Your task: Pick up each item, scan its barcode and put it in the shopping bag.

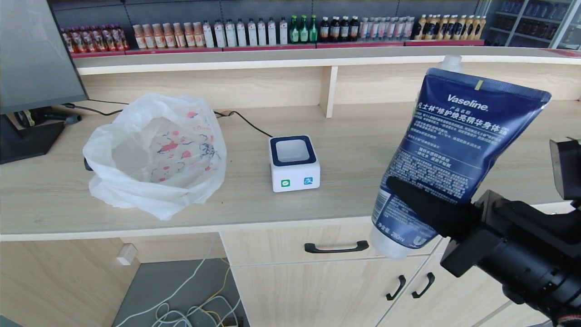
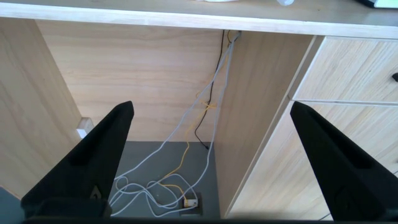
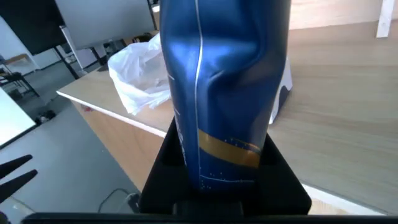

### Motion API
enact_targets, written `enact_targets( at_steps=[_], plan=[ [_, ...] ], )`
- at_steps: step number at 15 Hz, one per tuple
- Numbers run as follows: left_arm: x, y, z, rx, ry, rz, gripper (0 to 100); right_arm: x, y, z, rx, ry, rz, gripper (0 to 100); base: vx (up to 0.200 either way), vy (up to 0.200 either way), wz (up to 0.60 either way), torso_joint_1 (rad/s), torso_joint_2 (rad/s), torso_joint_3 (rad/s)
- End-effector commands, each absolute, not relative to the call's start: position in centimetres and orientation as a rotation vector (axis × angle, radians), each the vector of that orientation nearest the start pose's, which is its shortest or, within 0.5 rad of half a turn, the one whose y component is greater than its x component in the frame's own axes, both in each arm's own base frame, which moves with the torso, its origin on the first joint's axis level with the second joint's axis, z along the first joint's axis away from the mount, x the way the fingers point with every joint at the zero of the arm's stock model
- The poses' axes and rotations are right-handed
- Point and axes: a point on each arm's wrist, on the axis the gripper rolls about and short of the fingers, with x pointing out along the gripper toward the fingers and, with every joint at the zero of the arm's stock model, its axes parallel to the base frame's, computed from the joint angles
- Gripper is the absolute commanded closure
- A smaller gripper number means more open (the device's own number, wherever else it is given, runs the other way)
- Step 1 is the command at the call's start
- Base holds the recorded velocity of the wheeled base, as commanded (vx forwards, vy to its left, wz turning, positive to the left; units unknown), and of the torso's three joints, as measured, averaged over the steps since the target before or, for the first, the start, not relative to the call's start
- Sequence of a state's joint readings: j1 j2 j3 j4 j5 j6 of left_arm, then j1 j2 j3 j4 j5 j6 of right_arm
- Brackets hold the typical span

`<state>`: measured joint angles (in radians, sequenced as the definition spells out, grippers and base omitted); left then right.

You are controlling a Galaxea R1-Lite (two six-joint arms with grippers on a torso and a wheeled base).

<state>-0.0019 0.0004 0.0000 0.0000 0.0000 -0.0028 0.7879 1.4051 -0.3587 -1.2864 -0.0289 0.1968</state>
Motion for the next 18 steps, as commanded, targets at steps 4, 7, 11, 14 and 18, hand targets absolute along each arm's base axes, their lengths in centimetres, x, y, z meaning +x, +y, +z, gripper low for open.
enact_targets(
  at_steps=[4, 7, 11, 14, 18],
  plan=[
    [-2.3, 0.0, 7.5, -0.003, 0.000, -0.002, 0, 14.7, 12.0, 21.7, 0.410, -0.122, 0.962, 100, 0.000, 0.000, 0.00, 0.000, 0.00, 0.000],
    [-2.3, 0.0, 7.5, -0.003, 0.000, 0.000, 0, 14.7, 12.1, 22.2, 0.550, -0.075, 1.031, 100, 0.000, 0.000, 0.00, 0.000, 0.00, 0.000],
    [-2.3, 0.0, 7.5, -0.003, 0.000, -0.002, 0, 14.8, 13.1, 22.6, 0.701, -0.100, 1.150, 100, 0.000, 0.000, 0.00, 0.000, 0.00, 0.000],
    [-2.3, 0.0, 7.5, -0.003, 0.000, -0.002, 0, 14.5, 13.1, 22.9, 0.736, -0.059, 1.255, 100, 0.000, 0.000, 0.00, 0.000, 0.00, 0.000],
    [-2.3, 0.0, 7.5, -0.003, 0.000, -0.002, 0, 14.8, 13.8, 23.0, 0.807, 0.002, 1.291, 100, 0.000, 0.000, 0.00, 0.000, 0.00, 0.000]
  ],
)
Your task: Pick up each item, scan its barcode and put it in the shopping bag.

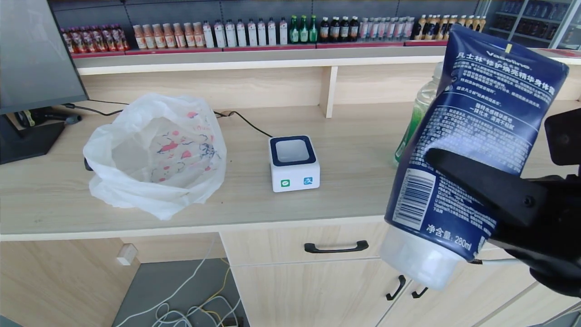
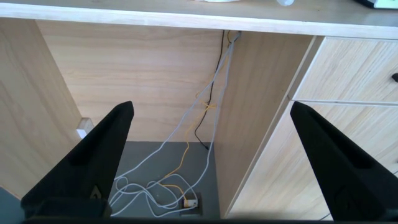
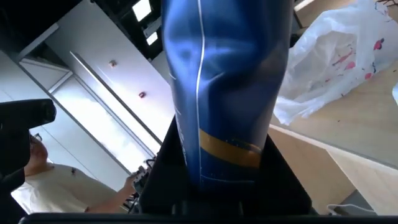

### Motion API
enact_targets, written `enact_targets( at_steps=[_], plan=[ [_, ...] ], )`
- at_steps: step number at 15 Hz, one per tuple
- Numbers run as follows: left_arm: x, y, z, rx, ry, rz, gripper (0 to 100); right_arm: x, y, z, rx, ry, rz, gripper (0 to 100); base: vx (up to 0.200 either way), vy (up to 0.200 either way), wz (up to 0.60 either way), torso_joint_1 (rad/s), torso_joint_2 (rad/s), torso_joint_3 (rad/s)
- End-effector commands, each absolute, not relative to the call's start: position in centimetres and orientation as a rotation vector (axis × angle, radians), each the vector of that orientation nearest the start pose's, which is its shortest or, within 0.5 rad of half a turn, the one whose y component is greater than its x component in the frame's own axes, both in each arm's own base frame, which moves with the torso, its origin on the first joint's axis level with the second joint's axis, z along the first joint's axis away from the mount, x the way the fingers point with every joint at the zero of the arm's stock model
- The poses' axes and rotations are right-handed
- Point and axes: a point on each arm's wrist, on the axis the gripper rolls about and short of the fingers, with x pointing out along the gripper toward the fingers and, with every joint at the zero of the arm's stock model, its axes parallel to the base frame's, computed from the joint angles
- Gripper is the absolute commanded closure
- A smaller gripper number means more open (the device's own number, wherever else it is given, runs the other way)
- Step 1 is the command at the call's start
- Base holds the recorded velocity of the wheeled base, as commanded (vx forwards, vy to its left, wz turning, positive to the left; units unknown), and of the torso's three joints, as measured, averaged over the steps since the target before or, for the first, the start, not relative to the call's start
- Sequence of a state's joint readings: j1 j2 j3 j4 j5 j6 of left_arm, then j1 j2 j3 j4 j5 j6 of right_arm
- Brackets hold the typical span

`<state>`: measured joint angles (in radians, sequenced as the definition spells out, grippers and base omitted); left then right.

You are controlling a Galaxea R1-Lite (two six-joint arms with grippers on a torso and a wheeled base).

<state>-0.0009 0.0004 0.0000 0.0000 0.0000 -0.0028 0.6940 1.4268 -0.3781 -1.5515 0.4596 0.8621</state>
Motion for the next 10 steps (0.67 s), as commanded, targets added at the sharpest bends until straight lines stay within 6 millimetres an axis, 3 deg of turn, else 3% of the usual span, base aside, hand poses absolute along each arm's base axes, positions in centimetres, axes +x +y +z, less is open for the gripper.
enact_targets(
  at_steps=[1, 5, 10],
  plan=[
    [-2.3, 0.0, 7.5, -0.003, 0.000, -0.002, 0, 14.4, 14.1, 23.1, 0.841, 0.022, 1.321, 100, 0.000, 0.000, 0.00, 0.000, 0.00, 0.000],
    [-2.3, 0.0, 7.5, -0.003, 0.000, -0.002, 0, 13.9, 15.5, 22.7, 0.880, 0.102, 1.377, 100, 0.000, 0.000, 0.00, 0.000, 0.00, 0.000],
    [-2.3, 0.0, 7.5, -0.003, 0.000, 0.000, 0, 13.5, 17.4, 24.6, 0.969, 0.122, 1.486, 100, 0.000, 0.000, 0.00, 0.000, 0.00, 0.000]
  ],
)
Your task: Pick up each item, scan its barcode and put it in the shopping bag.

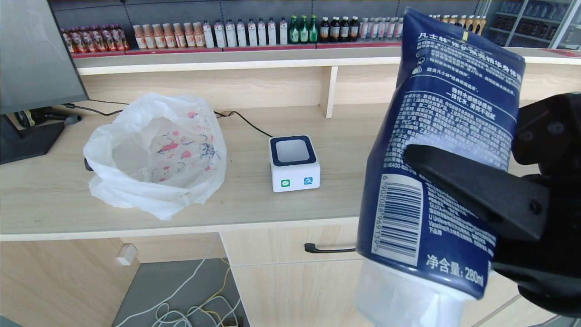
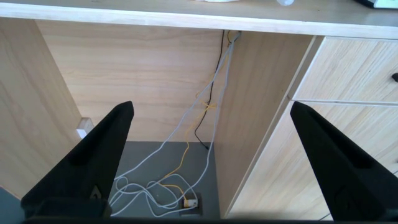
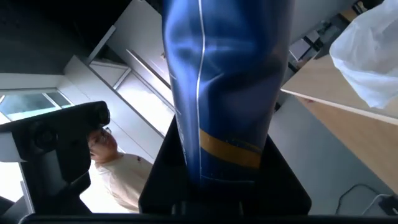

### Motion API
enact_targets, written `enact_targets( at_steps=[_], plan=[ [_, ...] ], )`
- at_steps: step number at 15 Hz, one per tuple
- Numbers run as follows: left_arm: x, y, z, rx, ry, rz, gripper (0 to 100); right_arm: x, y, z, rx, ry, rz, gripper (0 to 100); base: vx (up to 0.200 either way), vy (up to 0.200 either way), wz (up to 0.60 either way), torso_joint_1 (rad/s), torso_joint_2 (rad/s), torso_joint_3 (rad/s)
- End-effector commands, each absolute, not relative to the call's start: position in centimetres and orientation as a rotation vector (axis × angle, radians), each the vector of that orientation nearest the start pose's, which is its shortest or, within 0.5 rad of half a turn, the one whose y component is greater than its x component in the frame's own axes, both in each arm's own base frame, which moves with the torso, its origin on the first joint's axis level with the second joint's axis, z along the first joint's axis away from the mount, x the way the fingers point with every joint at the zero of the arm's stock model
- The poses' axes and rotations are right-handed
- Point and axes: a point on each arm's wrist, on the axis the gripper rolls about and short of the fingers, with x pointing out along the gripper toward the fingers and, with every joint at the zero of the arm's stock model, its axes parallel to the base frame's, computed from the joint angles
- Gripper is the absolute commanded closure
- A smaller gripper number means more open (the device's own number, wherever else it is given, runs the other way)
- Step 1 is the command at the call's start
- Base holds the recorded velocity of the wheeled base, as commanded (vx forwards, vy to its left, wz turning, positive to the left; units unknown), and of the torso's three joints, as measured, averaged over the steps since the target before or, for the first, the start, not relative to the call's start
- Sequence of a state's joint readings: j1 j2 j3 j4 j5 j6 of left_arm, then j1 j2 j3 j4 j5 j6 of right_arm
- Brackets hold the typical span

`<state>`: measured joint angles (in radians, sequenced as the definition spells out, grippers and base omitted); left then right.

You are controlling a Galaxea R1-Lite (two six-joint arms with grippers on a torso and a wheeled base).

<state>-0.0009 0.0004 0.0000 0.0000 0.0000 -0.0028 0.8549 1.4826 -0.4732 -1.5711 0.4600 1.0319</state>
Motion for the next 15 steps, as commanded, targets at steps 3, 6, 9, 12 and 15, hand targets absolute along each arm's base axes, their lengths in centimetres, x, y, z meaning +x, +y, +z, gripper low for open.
enact_targets(
  at_steps=[3, 6, 9, 12, 15],
  plan=[
    [-2.28, 0.00, 7.55, -0.003, 0.000, -0.002, 0, 14.07, 18.06, 24.72, 0.980, 0.131, 1.488, 100, 0.000, 0.000, 0.00, 0.000, 0.00, 0.000],
    [-2.28, 0.00, 7.55, -0.003, 0.000, 0.000, 0, 14.04, 18.02, 24.68, 0.979, 0.132, 1.487, 100, 0.000, 0.000, 0.00, 0.000, 0.00, 0.000],
    [-2.28, 0.00, 7.55, -0.003, 0.000, 0.000, 0, 14.00, 17.97, 24.79, 0.979, 0.127, 1.489, 100, 0.000, 0.000, 0.00, 0.000, 0.00, 0.000],
    [-2.28, 0.00, 7.55, -0.003, 0.000, -0.002, 0, 13.97, 17.93, 24.78, 0.979, 0.127, 1.489, 100, 0.000, 0.000, 0.00, 0.000, 0.00, 0.000],
    [-2.28, 0.00, 7.55, -0.003, 0.000, 0.000, 0, 13.94, 17.95, 24.78, 0.979, 0.128, 1.491, 100, 0.000, 0.000, 0.00, 0.000, 0.00, 0.000]
  ],
)
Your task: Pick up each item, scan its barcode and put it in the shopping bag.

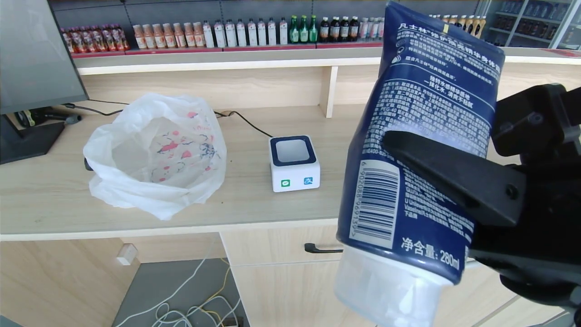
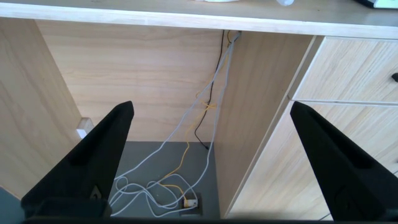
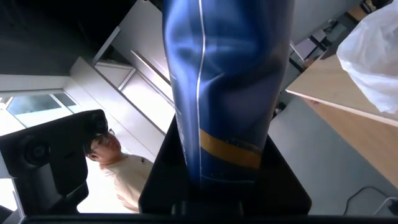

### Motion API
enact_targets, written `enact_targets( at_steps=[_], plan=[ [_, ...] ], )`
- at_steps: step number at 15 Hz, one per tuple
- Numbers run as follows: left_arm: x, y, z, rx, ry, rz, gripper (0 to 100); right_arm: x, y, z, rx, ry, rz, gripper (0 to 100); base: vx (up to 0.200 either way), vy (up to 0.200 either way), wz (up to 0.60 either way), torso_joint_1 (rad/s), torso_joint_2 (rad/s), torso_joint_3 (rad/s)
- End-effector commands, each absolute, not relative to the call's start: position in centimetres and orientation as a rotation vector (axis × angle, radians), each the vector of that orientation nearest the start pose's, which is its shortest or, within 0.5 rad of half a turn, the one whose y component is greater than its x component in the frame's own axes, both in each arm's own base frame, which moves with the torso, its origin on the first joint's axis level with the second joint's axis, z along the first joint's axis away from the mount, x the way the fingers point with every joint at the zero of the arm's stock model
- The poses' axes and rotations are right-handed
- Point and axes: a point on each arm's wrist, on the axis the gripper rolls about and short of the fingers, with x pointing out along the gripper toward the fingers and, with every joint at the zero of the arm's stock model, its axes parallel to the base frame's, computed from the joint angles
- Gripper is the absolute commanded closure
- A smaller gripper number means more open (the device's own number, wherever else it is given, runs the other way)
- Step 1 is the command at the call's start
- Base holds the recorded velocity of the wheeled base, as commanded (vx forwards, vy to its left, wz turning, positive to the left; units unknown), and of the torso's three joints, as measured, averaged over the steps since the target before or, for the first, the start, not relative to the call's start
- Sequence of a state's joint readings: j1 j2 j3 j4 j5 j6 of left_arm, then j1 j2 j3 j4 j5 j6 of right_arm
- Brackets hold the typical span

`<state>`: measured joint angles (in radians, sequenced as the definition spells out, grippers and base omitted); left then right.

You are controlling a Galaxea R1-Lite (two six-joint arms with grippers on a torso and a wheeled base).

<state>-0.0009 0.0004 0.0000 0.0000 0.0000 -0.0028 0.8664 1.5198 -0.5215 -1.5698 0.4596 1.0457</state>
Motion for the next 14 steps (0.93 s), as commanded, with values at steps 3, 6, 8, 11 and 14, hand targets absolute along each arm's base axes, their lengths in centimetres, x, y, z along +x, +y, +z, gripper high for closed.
enact_targets(
  at_steps=[3, 6, 8, 11, 14],
  plan=[
    [-2.3, 0.0, 7.5, -0.003, 0.000, 0.000, 0, 13.8, 17.8, 24.9, 0.980, 0.121, 1.493, 100, 0.000, 0.000, 0.00, 0.000, 0.00, 0.000],
    [-2.3, 0.0, 7.5, -0.003, 0.000, 0.000, 0, 13.6, 17.6, 25.1, 0.980, 0.111, 1.497, 100, 0.000, 0.000, 0.00, 0.000, 0.00, 0.000],
    [-2.3, 0.0, 7.5, -0.003, 0.000, 0.000, 0, 13.4, 17.3, 25.2, 0.979, 0.107, 1.499, 100, 0.000, 0.000, 0.00, 0.000, 0.00, 0.000],
    [-2.3, 0.0, 7.5, -0.003, 0.000, 0.000, 0, 13.0, 16.8, 25.3, 0.944, 0.065, 1.498, 100, 0.000, 0.000, 0.00, 0.000, 0.00, 0.000],
    [-2.3, 0.0, 7.5, -0.003, 0.000, -0.002, 0, 13.0, 16.8, 24.6, 0.835, -0.001, 1.472, 100, 0.000, 0.000, 0.00, 0.000, 0.00, 0.000]
  ],
)
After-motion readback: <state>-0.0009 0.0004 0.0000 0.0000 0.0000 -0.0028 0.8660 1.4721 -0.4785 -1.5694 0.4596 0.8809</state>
